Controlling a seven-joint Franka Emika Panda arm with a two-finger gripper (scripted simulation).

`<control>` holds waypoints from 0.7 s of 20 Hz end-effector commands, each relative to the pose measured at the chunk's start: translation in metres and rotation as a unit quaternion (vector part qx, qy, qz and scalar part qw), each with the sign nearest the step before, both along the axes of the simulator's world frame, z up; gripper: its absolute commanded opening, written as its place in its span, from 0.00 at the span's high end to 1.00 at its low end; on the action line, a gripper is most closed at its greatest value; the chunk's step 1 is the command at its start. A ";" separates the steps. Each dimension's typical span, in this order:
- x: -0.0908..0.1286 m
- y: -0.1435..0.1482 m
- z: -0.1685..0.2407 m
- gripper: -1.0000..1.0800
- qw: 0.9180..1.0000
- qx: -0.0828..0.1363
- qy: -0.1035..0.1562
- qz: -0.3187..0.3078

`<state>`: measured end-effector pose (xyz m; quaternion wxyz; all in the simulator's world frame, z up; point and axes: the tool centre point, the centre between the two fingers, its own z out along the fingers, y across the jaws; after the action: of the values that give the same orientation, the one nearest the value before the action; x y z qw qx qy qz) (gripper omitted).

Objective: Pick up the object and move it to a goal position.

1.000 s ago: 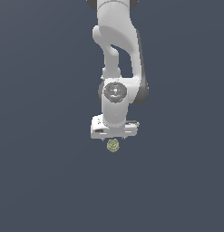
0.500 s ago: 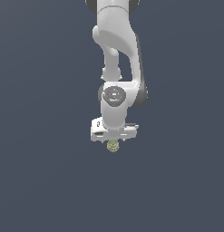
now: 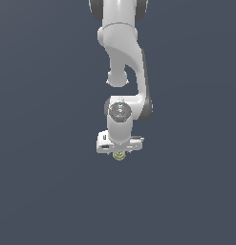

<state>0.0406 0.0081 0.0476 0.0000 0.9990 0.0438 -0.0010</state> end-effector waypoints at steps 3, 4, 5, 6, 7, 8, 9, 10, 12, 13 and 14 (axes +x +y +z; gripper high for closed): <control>0.002 0.000 -0.005 0.04 1.000 0.000 -0.001 0.000; 0.002 0.000 -0.005 1.00 1.000 0.000 -0.001 0.000; 0.002 0.000 -0.005 1.00 1.000 0.000 -0.001 0.000; 0.002 0.000 -0.005 1.00 1.000 0.000 -0.001 0.000; 0.002 0.000 -0.005 1.00 1.000 0.000 -0.001 0.000; 0.002 0.000 -0.005 1.00 1.000 0.000 -0.001 0.000; 0.002 0.000 -0.005 1.00 1.000 0.000 -0.001 0.000; 0.002 0.000 -0.005 1.00 1.000 0.000 -0.001 0.000; 0.002 0.000 -0.005 1.00 1.000 0.000 -0.001 0.000; 0.002 0.000 -0.005 1.00 1.000 0.000 -0.001 0.000; 0.002 0.000 -0.005 1.00 1.000 0.000 -0.001 0.000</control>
<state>0.0422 0.0081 0.0427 0.0000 0.9990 0.0438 -0.0002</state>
